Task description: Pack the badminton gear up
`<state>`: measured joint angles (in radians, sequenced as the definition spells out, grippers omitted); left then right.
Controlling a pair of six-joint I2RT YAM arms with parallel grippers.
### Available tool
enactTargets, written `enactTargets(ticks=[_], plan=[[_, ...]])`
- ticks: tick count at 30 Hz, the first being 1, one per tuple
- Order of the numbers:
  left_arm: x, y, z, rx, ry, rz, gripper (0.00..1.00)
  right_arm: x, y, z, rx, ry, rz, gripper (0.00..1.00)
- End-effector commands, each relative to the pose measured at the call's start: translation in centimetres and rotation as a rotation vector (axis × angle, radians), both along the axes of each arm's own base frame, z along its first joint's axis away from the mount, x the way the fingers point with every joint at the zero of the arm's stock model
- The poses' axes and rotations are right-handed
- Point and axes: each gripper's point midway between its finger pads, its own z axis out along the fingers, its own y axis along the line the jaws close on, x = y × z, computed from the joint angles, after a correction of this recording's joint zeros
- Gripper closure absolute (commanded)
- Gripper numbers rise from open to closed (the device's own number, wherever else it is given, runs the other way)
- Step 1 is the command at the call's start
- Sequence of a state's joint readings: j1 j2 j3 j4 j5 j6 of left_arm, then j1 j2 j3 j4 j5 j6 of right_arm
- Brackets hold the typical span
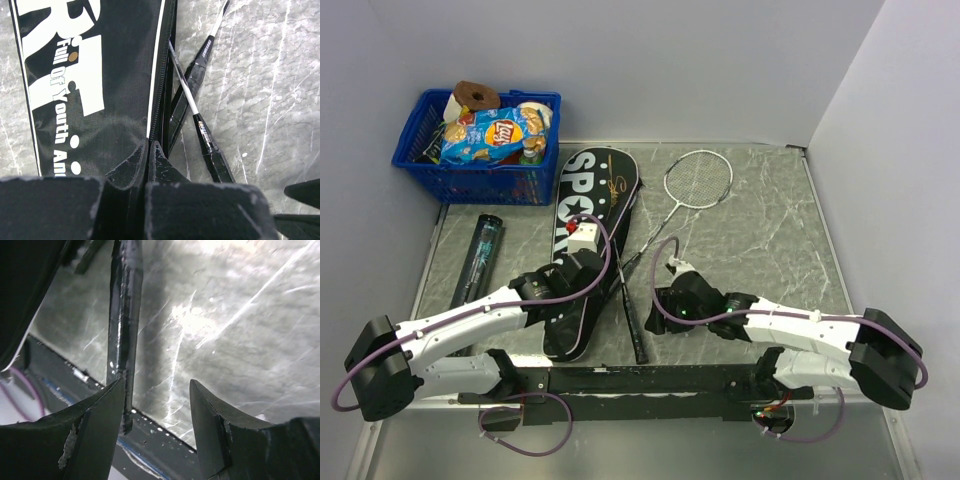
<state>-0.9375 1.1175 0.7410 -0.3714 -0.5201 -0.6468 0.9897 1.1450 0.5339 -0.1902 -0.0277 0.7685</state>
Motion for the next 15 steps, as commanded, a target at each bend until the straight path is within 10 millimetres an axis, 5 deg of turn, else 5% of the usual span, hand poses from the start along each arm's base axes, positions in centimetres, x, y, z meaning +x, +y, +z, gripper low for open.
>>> enactTargets(ticks=[1,15], plan=[[1.0,-1.5,2.9,-0.072,-0.062,-0.009,0.99,-0.7,2.5,2.3,0.2,-0.004,0.018,0.38],[1.0,-1.3,2.6,-0.063,-0.058,-0.001,0.99,-2.9,4.7,1.2,0.292,0.059,0.063,0.39]])
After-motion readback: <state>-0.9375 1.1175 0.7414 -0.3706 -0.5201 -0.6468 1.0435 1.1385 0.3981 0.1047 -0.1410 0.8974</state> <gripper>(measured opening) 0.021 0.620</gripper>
